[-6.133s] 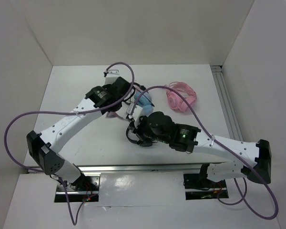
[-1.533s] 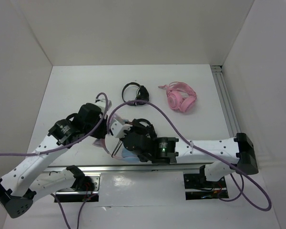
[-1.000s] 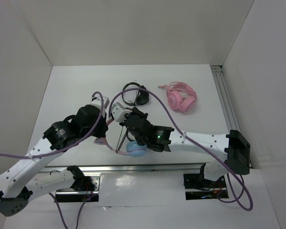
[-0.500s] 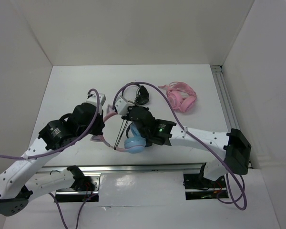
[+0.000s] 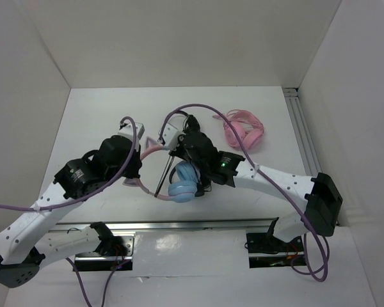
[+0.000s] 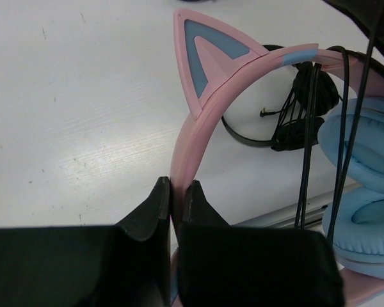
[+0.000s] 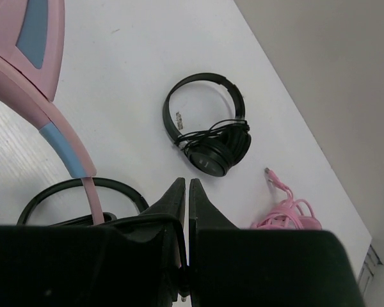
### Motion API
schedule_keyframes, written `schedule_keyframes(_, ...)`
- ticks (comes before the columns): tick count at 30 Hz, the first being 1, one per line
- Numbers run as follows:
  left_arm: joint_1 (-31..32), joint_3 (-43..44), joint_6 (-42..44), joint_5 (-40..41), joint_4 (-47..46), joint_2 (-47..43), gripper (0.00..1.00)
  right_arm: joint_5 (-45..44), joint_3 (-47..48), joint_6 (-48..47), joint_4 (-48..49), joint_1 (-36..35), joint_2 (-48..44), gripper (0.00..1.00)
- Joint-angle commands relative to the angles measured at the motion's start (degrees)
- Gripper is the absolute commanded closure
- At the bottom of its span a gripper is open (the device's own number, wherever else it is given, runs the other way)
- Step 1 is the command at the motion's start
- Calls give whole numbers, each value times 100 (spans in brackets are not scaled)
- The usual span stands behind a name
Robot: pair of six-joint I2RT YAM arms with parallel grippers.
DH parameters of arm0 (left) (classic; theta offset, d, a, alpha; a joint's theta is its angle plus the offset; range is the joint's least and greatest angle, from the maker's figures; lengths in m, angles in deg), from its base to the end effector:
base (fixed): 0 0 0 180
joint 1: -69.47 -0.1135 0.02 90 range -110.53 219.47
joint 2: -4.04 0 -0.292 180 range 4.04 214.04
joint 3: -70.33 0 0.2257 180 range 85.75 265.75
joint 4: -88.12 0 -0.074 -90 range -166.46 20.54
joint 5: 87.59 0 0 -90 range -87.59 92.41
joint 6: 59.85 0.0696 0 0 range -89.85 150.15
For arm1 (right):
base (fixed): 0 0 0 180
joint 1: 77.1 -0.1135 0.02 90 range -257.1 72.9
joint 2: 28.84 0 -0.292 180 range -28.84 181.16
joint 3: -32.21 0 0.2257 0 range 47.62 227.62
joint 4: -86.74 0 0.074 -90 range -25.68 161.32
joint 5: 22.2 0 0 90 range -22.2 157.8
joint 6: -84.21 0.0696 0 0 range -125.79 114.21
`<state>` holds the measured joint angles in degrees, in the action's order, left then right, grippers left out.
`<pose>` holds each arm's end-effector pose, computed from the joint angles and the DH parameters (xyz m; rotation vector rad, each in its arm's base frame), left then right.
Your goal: Wrap the headphones
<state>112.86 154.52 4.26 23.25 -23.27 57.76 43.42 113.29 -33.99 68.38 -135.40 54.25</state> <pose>0.1268 -0.0858 0.3775 0.1397 2.1949 -0.2740 0.2027 0.2735 0.3476 -1.0783 1.5568 -0.0525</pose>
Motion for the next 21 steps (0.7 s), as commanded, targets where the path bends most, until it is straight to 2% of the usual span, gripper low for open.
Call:
schedule_keyframes(1, 116, 136, 427, -801, 148, -458, 100, -549, 105, 9, -471, 741, -47, 98)
schedule_keyframes(6, 11, 259, 646, -739, 96, -249, 100, -402, -432, -396, 275, 1075, -108, 97)
schedule_keyframes(10, -103, 199, 866, -1046, -45, -124, 100, 853, -590, -335, 425, 1558, -416, 96)
schedule_keyframes(12, -164, 198, 972, -1100, -151, -124, 100, 1417, -669, -335, 504, 1803, -539, 92)
schedule_keyframes(18, -270, 136, 1244, -1433, -371, -10, 100, 2093, -284, -458, -74, 1963, -382, 92)
schedule_keyframes(21, -323, 136, 1244, -1617, -502, 42, 100, 2087, -160, -458, -198, 2025, -232, 91)
